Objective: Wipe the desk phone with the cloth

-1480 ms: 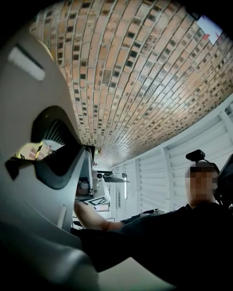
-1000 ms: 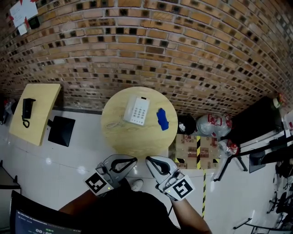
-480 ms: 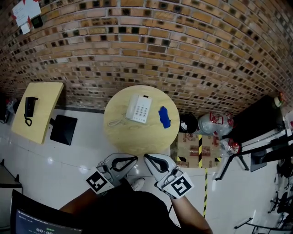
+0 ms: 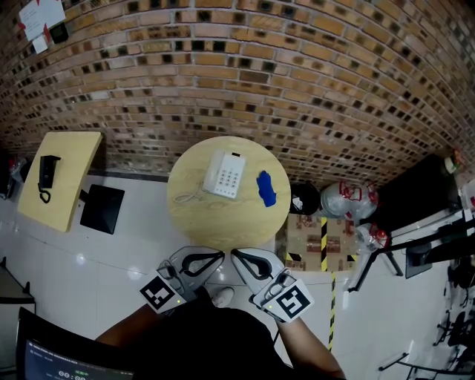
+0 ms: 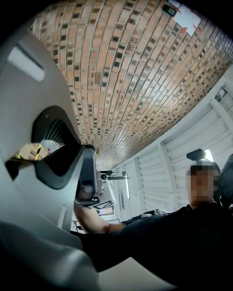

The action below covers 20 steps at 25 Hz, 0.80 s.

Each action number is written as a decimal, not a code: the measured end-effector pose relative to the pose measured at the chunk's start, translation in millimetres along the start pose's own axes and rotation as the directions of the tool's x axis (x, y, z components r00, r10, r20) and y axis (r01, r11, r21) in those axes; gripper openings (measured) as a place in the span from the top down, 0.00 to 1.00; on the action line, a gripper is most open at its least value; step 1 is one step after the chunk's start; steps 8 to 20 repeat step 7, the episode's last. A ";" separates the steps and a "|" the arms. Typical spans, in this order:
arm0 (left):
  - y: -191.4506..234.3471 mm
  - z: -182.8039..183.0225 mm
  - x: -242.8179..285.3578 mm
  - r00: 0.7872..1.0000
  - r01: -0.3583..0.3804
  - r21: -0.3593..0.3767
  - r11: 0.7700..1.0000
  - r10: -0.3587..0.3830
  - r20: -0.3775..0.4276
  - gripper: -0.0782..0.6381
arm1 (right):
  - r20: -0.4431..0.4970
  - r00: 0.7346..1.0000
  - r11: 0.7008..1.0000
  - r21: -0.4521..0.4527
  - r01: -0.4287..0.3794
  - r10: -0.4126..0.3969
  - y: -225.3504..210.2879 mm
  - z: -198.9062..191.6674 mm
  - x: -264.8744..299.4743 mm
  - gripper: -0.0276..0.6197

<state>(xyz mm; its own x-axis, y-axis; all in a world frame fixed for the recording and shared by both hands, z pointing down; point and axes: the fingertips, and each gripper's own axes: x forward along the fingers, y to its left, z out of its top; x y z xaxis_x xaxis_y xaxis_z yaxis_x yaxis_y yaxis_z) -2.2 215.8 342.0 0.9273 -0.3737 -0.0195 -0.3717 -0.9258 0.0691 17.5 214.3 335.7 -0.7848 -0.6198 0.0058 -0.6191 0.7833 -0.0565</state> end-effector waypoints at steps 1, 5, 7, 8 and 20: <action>-0.3 0.1 0.0 1.000 0.002 0.000 1.000 -0.002 -0.001 0.91 | -0.008 1.000 1.000 0.008 0.000 0.000 0.6 -0.2 0.0 0.96; -0.4 2.6 2.0 1.000 0.002 -0.005 1.000 -0.002 0.002 0.91 | -0.015 1.000 1.000 0.013 0.001 -0.001 -0.9 0.1 -1.9 0.96; -0.8 3.6 3.9 1.000 0.003 0.000 1.000 -0.003 0.006 0.91 | -0.003 1.000 1.000 -0.009 0.000 0.000 -3.5 0.5 -4.4 0.96; -0.8 3.6 3.9 1.000 0.003 0.000 1.000 -0.003 0.006 0.91 | -0.003 1.000 1.000 -0.009 0.000 0.000 -3.5 0.5 -4.4 0.96; -0.8 3.6 3.9 1.000 0.003 0.000 1.000 -0.003 0.006 0.91 | -0.003 1.000 1.000 -0.009 0.000 0.000 -3.5 0.5 -4.4 0.96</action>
